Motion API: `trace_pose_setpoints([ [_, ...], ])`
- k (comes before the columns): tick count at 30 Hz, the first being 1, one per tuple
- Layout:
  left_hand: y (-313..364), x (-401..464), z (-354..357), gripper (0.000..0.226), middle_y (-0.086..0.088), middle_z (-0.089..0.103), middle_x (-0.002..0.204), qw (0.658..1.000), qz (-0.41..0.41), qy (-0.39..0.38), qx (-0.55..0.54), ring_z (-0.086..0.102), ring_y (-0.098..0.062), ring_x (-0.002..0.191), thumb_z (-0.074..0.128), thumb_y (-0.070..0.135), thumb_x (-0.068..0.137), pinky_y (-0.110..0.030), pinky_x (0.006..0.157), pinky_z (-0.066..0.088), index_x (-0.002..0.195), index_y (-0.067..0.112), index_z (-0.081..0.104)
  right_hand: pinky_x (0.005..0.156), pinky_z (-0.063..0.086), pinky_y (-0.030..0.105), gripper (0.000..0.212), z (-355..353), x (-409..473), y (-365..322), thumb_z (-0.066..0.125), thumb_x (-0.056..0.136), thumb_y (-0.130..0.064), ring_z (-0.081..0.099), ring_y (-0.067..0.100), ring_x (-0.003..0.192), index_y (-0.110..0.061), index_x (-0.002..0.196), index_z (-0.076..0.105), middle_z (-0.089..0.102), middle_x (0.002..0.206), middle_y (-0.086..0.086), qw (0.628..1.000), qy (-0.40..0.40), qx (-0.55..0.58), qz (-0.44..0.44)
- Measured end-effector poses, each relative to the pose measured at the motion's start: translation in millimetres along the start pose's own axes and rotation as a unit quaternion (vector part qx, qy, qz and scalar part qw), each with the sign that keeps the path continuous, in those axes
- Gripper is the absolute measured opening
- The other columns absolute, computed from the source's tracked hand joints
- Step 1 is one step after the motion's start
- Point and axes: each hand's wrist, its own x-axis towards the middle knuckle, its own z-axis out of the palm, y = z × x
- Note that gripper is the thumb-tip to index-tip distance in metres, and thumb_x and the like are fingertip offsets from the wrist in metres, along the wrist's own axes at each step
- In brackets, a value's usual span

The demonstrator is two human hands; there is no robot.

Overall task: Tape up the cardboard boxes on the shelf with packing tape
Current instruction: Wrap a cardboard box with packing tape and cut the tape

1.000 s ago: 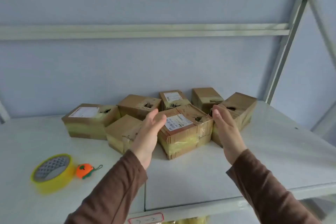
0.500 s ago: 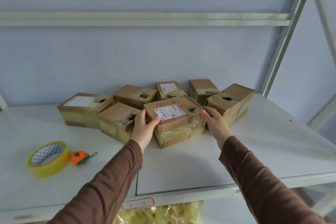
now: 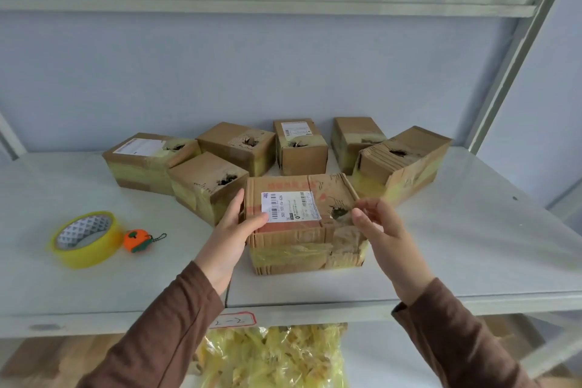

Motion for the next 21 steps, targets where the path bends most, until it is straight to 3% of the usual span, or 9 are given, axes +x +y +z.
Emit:
trace_pose_setpoints([
  [2, 2.2, -5.6, 0.0, 0.049, 0.019, 0.069, 0.128, 1.000, 0.002, 0.022, -0.001, 0.064, 0.010, 0.111, 0.070, 0.035, 0.092, -0.019, 0.090, 0.042, 0.134, 0.052, 0.052, 0.095, 0.053, 0.044, 0.020, 4.4, -3.4, -6.8, 0.062, 0.099, -0.030, 0.058, 0.028, 0.111, -0.019, 0.116, 0.060, 0.065, 0.115, 0.006, 0.996, 0.010, -0.081, -0.028],
  [3, 4.5, -8.6, -2.0, 0.064, 0.018, 0.065, 0.135, 0.999, 0.007, 0.031, 0.003, 0.061, 0.009, 0.115, 0.071, 0.043, 0.087, -0.020, 0.094, 0.041, 0.145, 0.044, 0.047, 0.099, 0.049, 0.045, 0.025, 7.5, -5.3, -10.7, 0.062, 0.098, -0.030, 0.054, 0.026, 0.116, -0.016, 0.119, 0.060, 0.062, 0.122, 0.004, 0.987, 0.033, -0.144, -0.064],
  [5, 11.6, -19.0, -11.9, 0.078, 0.018, 0.058, 0.143, 0.998, 0.020, 0.043, 0.046, 0.054, 0.005, 0.127, 0.070, 0.052, 0.081, -0.024, 0.109, 0.042, 0.152, 0.035, 0.044, 0.104, 0.042, 0.040, 0.029, 18.6, -12.8, -22.2, 0.061, 0.096, -0.028, 0.046, 0.023, 0.123, -0.013, 0.122, 0.061, 0.057, 0.134, 0.001, 0.957, 0.093, -0.218, -0.166],
  [7, 13.6, -28.5, -32.5, 0.052, 0.020, 0.065, 0.133, 0.992, 0.047, 0.060, 0.104, 0.056, 0.004, 0.125, 0.071, 0.043, 0.088, -0.024, 0.111, 0.044, 0.139, 0.037, 0.058, 0.102, 0.041, 0.035, 0.021, 39.8, -24.3, -37.1, 0.059, 0.100, -0.019, 0.049, 0.022, 0.122, -0.012, 0.119, 0.063, 0.058, 0.135, 0.000, 0.937, 0.111, -0.201, -0.264],
  [9, 14.5, -35.3, -61.6, 0.034, 0.015, 0.068, 0.125, 0.980, 0.077, 0.091, 0.160, 0.058, 0.000, 0.124, 0.070, 0.021, 0.095, -0.023, 0.106, 0.044, 0.124, 0.039, 0.065, 0.098, 0.044, 0.032, 0.019, 70.6, -36.1, -48.4, 0.058, 0.100, -0.015, 0.054, 0.020, 0.116, -0.013, 0.118, 0.063, 0.061, 0.124, -0.003, 0.932, 0.068, -0.152, -0.321],
  [13, 19.0, -40.6, -132.4, 0.050, 0.013, 0.061, 0.134, 0.936, 0.091, 0.145, 0.309, 0.052, -0.002, 0.128, 0.066, 0.001, 0.091, -0.027, 0.105, 0.039, 0.128, 0.035, 0.061, 0.093, 0.050, 0.033, 0.025, 145.8, -46.0, -57.0, 0.058, 0.099, -0.018, 0.057, 0.014, 0.110, -0.015, 0.124, 0.061, 0.062, 0.116, -0.003, 0.960, -0.096, -0.070, -0.254],
  [16, 19.6, -38.9, -184.4, 0.061, -0.001, 0.056, 0.138, 0.876, 0.055, 0.202, 0.434, 0.048, -0.021, 0.127, 0.069, 0.005, 0.086, -0.037, 0.106, 0.039, 0.142, 0.024, 0.055, 0.099, 0.049, 0.038, 0.033, 206.0, -34.7, -49.8, 0.060, 0.101, -0.015, 0.057, 0.017, 0.114, -0.012, 0.133, 0.057, 0.062, 0.125, 0.002, 0.967, -0.182, -0.082, -0.157],
  [18, 17.4, -34.2, -211.9, 0.067, -0.012, 0.050, 0.140, 0.844, 0.013, 0.205, 0.496, 0.041, -0.032, 0.132, 0.070, 0.007, 0.084, -0.038, 0.106, 0.036, 0.147, 0.020, 0.051, 0.104, 0.046, 0.041, 0.040, 247.4, -22.2, -46.0, 0.059, 0.101, -0.014, 0.056, 0.023, 0.120, -0.010, 0.141, 0.053, 0.061, 0.133, 0.008, 0.964, -0.205, -0.114, -0.123],
  [21, 10.4, -24.0, -233.5, 0.076, -0.014, 0.039, 0.148, 0.804, -0.045, 0.143, 0.575, 0.037, -0.035, 0.136, 0.076, 0.014, 0.083, -0.038, 0.113, 0.033, 0.152, 0.019, 0.044, 0.110, 0.039, 0.039, 0.049, 307.5, -4.7, -44.6, 0.052, 0.102, -0.016, 0.046, 0.033, 0.134, -0.009, 0.150, 0.044, 0.053, 0.144, 0.016, 0.953, -0.208, -0.190, -0.111],
])
